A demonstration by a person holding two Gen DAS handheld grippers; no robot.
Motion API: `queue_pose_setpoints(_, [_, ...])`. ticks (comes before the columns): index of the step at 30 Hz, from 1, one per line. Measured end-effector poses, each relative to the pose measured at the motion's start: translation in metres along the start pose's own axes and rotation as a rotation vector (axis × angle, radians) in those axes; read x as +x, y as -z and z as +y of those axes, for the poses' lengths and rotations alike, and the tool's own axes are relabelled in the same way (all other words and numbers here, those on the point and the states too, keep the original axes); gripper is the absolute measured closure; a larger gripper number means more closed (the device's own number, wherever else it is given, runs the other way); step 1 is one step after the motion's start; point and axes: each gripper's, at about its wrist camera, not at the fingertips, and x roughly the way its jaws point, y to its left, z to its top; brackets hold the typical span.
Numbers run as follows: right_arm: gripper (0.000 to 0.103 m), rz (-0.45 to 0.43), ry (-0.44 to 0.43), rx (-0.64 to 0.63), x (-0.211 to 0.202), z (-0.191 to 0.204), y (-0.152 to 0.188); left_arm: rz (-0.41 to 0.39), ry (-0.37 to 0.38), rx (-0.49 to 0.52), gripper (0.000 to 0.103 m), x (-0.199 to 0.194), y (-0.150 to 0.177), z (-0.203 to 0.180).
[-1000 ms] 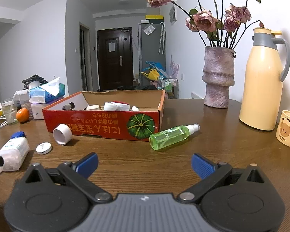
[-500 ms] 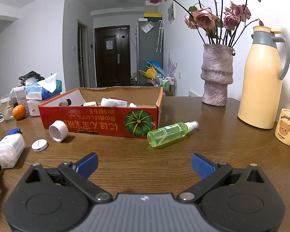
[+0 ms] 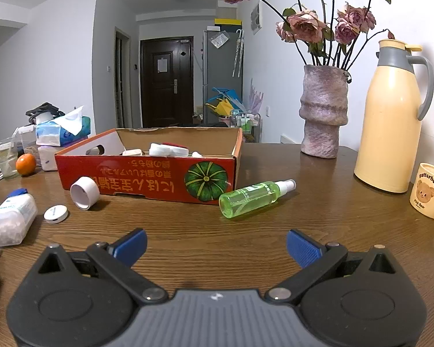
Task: Organize rigid objects
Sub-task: 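Grasp the white round cap with the left tool, then close the right tool on the green spray bottle while the left tool holds the white cap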
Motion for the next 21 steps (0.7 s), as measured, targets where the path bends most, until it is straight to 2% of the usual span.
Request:
queue_pose_setpoints(5, [0.0, -0.006, 0.009, 0.012, 0.001, -0.003, -0.001, -0.047, -0.006, -0.01, 0.062, -0.011, -0.002, 0.0])
queue_pose_setpoints(17, [0.0, -0.063, 0.063, 0.1, 0.018, -0.028, -0.015, -0.082, -0.029, -0.096, 0.062, -0.018, -0.008, 0.002])
queue_pose_setpoints(21, [0.0, -0.051, 0.076, 0.114, 0.031, -0.036, -0.02, -0.081, -0.036, -0.124, 0.062, -0.016, -0.011, -0.002])
